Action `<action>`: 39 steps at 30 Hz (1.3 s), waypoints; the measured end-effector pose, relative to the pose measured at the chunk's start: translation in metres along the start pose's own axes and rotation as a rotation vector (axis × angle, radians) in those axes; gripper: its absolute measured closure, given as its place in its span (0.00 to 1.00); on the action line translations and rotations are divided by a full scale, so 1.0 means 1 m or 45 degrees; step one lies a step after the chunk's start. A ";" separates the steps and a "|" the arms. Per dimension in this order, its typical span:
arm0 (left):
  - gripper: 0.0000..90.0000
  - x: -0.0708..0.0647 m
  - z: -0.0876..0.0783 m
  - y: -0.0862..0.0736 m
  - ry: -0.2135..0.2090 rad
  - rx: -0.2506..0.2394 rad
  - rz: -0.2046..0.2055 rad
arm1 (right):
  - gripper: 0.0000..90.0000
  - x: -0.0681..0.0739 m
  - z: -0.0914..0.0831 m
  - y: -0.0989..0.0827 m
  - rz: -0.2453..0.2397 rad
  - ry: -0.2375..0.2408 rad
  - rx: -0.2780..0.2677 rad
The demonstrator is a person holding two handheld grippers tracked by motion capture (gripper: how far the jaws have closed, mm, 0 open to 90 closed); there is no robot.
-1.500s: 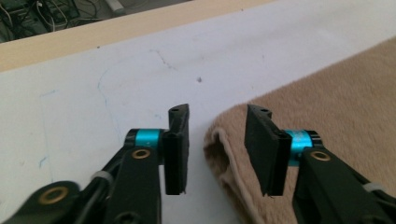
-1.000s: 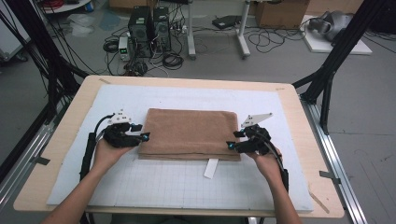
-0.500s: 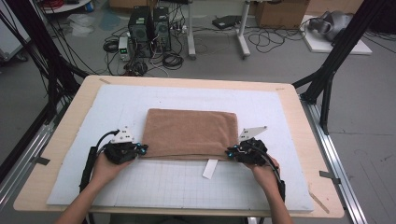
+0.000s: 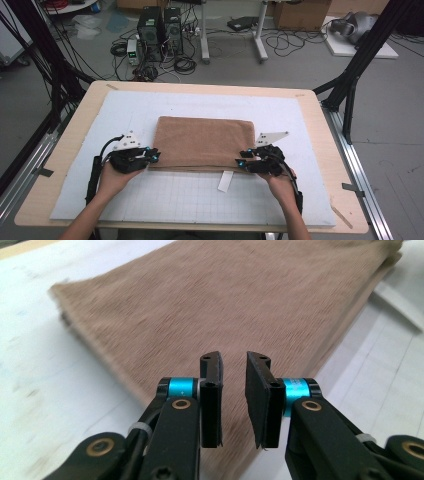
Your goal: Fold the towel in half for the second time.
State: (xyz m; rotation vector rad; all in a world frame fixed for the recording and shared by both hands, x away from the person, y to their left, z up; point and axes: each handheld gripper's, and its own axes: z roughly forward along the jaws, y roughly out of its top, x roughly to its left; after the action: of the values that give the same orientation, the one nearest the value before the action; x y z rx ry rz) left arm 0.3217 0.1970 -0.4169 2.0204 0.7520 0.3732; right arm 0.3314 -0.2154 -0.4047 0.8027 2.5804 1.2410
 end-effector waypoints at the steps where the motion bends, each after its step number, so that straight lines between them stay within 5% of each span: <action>1: 0.85 -0.001 0.005 0.000 -0.010 0.009 -0.009 | 0.68 0.001 0.005 0.002 -0.014 -0.003 0.015; 6: 0.84 -0.001 0.025 -0.009 0.001 0.157 0.016 | 0.69 0.004 0.028 -0.002 -0.020 0.018 0.100; 9: 0.86 0.003 0.024 -0.014 -0.015 0.120 -0.028 | 0.73 0.006 0.034 -0.012 -0.034 0.010 0.116; 15: 0.86 -0.001 0.023 -0.015 0.016 0.109 0.008 | 0.73 0.009 0.033 -0.013 -0.058 -0.011 0.108; 30: 0.52 -0.001 0.008 -0.009 0.000 0.020 -0.060 | 0.32 0.001 0.016 -0.014 0.058 -0.102 -0.013; 39: 0.39 -0.001 -0.006 -0.010 0.002 0.002 -0.058 | 0.23 0.006 0.003 -0.017 0.084 -0.124 -0.047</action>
State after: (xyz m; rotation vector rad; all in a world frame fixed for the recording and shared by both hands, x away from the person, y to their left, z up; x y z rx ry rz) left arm 0.3142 0.2039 -0.4222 2.0009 0.7977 0.3483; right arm 0.3210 -0.2193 -0.4191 0.9240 2.4658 1.2311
